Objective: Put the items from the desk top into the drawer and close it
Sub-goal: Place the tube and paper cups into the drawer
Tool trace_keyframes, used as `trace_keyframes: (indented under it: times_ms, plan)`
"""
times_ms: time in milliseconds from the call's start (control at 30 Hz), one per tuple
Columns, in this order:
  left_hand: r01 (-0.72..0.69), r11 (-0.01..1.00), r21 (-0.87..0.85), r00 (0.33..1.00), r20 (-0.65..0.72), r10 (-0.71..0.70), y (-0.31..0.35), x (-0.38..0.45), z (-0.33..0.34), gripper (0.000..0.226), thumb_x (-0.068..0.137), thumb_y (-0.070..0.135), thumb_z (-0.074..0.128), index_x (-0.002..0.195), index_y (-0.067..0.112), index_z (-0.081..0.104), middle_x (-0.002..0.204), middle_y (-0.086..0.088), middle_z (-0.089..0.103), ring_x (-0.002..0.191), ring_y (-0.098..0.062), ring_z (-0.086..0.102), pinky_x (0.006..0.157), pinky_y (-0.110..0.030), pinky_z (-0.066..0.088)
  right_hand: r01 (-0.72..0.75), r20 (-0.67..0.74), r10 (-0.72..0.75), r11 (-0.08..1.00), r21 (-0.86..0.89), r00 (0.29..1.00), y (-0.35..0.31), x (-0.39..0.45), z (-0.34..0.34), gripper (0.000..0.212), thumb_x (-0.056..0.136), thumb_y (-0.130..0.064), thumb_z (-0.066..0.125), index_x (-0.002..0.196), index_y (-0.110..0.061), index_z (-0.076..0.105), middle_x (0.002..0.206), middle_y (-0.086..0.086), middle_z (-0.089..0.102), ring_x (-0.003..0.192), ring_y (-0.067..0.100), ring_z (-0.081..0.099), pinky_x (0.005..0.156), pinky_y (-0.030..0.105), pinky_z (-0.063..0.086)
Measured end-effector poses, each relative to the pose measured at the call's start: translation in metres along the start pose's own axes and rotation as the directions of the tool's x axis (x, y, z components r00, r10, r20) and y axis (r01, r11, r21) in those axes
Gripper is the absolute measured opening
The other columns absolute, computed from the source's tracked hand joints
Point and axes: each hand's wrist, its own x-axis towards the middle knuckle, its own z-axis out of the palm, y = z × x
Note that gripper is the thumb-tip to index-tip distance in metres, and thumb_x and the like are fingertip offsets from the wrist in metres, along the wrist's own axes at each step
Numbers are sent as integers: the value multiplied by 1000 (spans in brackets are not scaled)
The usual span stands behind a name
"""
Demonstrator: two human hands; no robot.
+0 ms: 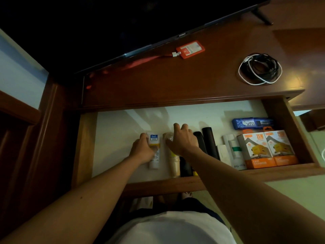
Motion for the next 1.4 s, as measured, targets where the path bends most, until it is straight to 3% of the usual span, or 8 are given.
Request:
trace_keyframes:
  times_ms: [133, 400, 933, 1200, 1400]
  plan:
    - [24, 1000, -3, 999, 41, -24, -2, -1, 5, 50, 78, 29, 81, 112, 23, 45, 114, -5, 67, 99, -24, 65, 85, -37, 55, 76, 44, -74, 996, -55, 996, 2, 3, 4, 57, 97, -51, 50, 145, -23, 41, 137, 15, 42, 119, 35, 50, 86, 45, 50]
    - [33, 999, -29, 994, 107, -30, 0, -15, 24, 65, 76, 29, 83, 128, 24, 44, 115, -5, 68, 100, -25, 65, 88, -36, 55, 94, 94, -91, 995, -22, 991, 7, -1, 6, 52, 98, -45, 48, 146, -25, 44, 136, 15, 47, 119, 36, 52, 90, 47, 52]
    - [-2, 1000, 29, 994, 110, -1, 2, -20, 26, 69, 79, 26, 83, 134, 20, 43, 119, -7, 68, 102, -22, 65, 82, -28, 49, 71, 118, -70, 997, -2, 990, 11, -2, 0, 55, 95, -49, 55, 144, -24, 48, 137, 13, 49, 118, 35, 53, 91, 47, 52]
    - [-15, 997, 80, 990, 142, 4, 3, -18, 22, 73, 78, 33, 82, 137, 21, 42, 122, -7, 66, 108, -25, 63, 90, -33, 51, 65, 132, -58, 996, -53, 990, 7, 4, -4, 51, 93, -50, 55, 135, -21, 55, 130, 12, 51, 115, 35, 53, 88, 46, 51]
    - [-42, 996, 84, 984, 179, 27, 1, -16, 16, 65, 77, 33, 82, 129, 22, 45, 114, -4, 67, 102, -23, 64, 86, -34, 52, 39, 108, -34, 998, -45, 994, 6, 2, -2, 51, 95, -52, 51, 137, -23, 54, 133, 12, 49, 118, 35, 51, 89, 47, 51]
